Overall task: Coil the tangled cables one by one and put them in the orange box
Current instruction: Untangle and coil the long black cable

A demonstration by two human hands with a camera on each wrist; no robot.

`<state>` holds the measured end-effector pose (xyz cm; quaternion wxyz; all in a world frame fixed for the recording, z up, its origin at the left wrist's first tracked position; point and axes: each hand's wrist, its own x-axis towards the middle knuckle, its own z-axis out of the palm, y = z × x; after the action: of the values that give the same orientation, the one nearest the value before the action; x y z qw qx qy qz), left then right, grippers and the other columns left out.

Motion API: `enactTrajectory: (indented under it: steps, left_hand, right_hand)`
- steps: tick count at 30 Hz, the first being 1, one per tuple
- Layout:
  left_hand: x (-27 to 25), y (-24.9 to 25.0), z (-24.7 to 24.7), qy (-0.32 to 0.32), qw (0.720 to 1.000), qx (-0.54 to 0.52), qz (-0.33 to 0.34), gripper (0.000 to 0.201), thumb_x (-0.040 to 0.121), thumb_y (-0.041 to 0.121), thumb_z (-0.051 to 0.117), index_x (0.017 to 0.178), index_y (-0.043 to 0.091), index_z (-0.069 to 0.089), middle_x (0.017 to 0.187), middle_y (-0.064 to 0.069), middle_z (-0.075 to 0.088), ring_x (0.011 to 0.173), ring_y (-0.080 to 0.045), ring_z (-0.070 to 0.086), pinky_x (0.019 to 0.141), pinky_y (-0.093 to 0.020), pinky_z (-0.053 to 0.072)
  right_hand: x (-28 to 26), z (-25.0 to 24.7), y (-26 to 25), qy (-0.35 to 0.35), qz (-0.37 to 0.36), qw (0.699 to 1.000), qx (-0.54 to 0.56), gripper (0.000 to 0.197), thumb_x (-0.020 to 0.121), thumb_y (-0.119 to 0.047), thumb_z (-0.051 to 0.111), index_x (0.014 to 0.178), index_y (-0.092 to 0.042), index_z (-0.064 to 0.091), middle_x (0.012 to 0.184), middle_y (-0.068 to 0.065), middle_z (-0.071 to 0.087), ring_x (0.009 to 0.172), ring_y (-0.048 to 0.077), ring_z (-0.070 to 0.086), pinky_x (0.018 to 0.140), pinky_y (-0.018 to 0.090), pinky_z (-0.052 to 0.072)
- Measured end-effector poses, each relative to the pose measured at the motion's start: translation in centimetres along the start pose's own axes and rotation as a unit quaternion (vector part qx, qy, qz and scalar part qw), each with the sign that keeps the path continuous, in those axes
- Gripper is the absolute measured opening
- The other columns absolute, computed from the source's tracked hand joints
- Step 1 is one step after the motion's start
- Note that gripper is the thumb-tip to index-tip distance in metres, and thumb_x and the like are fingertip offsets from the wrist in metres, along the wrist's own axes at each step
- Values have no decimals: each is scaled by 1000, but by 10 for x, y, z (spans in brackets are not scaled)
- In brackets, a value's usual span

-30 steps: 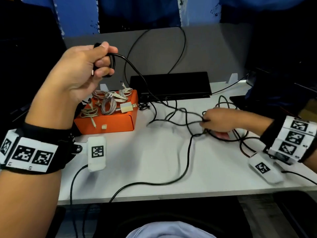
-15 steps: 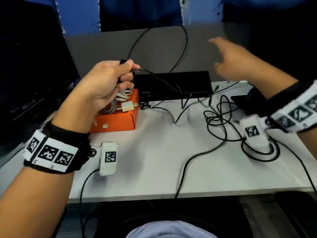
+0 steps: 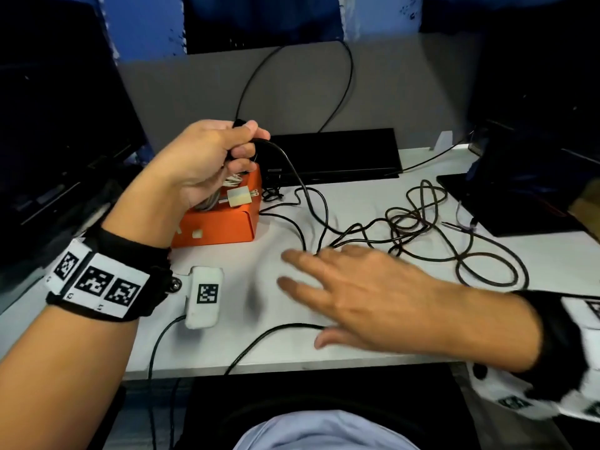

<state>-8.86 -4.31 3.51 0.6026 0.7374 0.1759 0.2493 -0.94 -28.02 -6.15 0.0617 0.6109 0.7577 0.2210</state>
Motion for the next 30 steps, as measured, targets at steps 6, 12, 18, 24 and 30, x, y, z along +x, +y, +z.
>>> enactTrajectory:
  steps: [6,12,18,24,30]
  left_hand:
    - [1,1,4,-19,1000,-6,1,29,108,22,49,117,0,65,60,7,39,49,-6,39,75,-20,52]
    - [-3,-1,-6,-13,1000,-8,1,27,107,21,49,115,2,66,62,5,38,50,-5,42,79,-23,51]
    - [-9,-6,-14,6,1000,-9,-2,26,108,21,49,115,2,66,61,7,38,52,-5,39,84,-26,48]
    - [-8,-11,-15,25,999,-21,-9,27,107,21,50,118,1,65,61,7,39,54,-6,37,85,-29,45]
    - [-9,-19,-12,38,999,-8,-18,27,107,24,50,115,4,66,61,8,40,53,-5,39,87,-27,46]
  right_hand:
    - [14,23,-6,-272,25,932,238,53,101,-57,54,139,-22,41,115,5,57,93,33,60,74,41,49]
    - [24,7,20,-254,111,926,256,17,109,-35,44,105,-19,43,85,-1,50,83,29,53,70,33,38]
    - [26,-30,156,7,390,895,218,19,102,-32,60,89,-18,59,84,0,64,82,27,60,69,32,41]
    - [-10,-11,262,149,611,755,187,21,93,-7,53,104,3,68,101,27,72,94,41,70,84,46,57]
    - [-31,15,285,-48,624,739,248,35,103,-21,60,105,13,68,85,25,73,73,37,72,78,45,62]
